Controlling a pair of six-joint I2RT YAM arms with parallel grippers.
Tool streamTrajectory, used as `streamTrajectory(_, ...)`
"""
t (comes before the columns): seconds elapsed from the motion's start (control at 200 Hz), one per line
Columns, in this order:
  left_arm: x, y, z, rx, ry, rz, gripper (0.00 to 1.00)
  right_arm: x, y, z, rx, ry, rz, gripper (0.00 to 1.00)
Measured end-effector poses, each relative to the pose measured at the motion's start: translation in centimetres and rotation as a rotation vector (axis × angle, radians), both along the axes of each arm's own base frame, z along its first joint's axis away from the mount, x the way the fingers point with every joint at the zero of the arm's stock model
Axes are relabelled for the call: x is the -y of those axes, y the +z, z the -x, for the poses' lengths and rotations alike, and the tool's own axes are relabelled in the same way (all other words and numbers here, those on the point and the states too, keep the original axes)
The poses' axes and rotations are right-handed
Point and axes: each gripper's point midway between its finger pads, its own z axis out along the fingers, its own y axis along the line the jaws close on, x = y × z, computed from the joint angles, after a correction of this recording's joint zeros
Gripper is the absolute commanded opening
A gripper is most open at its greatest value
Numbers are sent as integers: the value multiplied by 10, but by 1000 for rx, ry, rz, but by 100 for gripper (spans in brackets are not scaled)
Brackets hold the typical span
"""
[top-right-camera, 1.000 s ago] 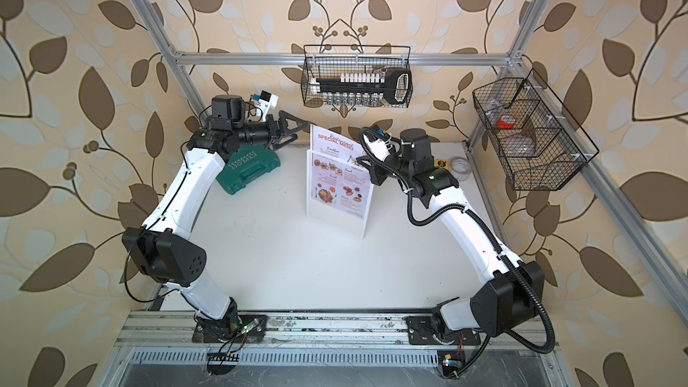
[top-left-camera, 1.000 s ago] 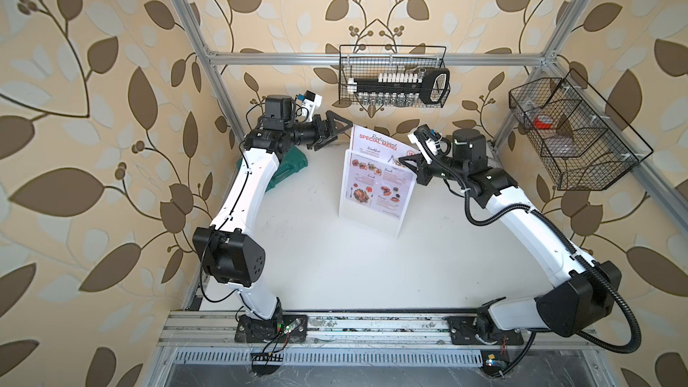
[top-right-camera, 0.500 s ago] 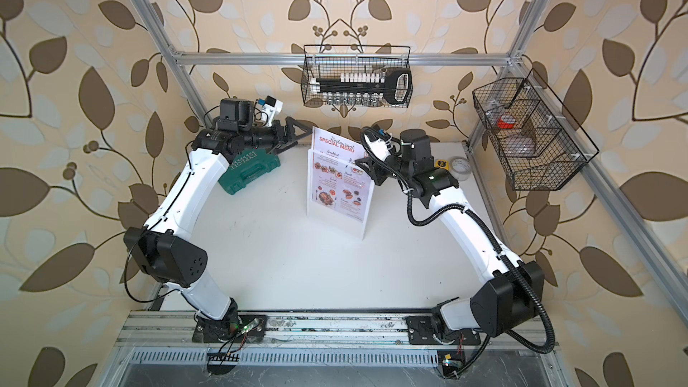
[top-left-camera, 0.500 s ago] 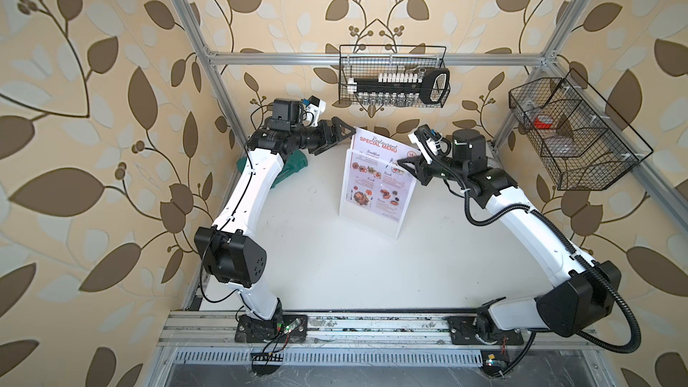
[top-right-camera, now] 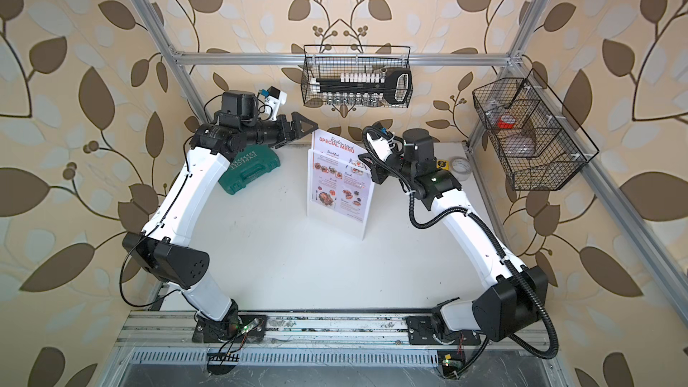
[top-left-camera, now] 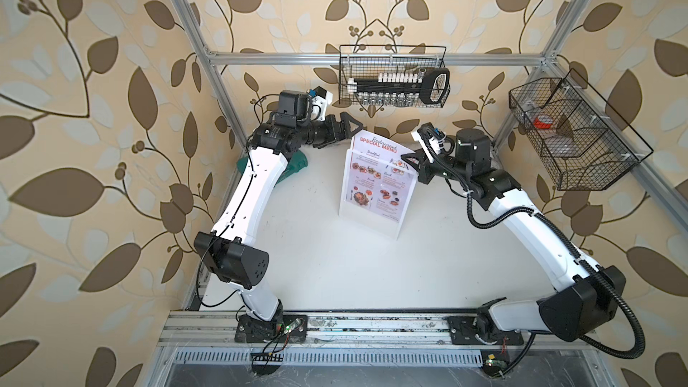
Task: Insert the menus into the narrow rack
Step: Insert the menu into the narrow rack.
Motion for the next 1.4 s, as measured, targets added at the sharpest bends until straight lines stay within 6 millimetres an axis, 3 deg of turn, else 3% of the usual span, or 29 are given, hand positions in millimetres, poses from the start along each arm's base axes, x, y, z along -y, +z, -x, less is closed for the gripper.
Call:
streamTrajectory(0.275, 19, 0, 1, 3, -10, -55, 99, -1, -15, 3, -21, 17, 22, 0)
streamTrajectory(0.315, 22, -4, 1, -1, -8, -74, 99, -1, -15, 3, -22, 17, 22, 5)
streamTrajectory(0.405, 29, -14, -1, -10, -2, -127, 99, -1, -16, 4, -33, 19, 19, 34)
streamTrajectory(0.545, 37, -29, 1, -22, 4, -215, 99, 0, -19, 5, -54, 13, 16, 48)
streamTrajectory(0.715, 41, -38, -1, -13, 17, -300, 99, -1, -15, 7, -53, 12, 1, 49)
streamTrajectory(1.175, 31, -36, -17, 2, 97, -369, 99, -5, -9, 9, -45, 37, -25, 48)
streamTrajectory(1.4, 28, -59, -30, -32, 132, -424, 99, -6, -8, 10, -46, 50, -33, 48)
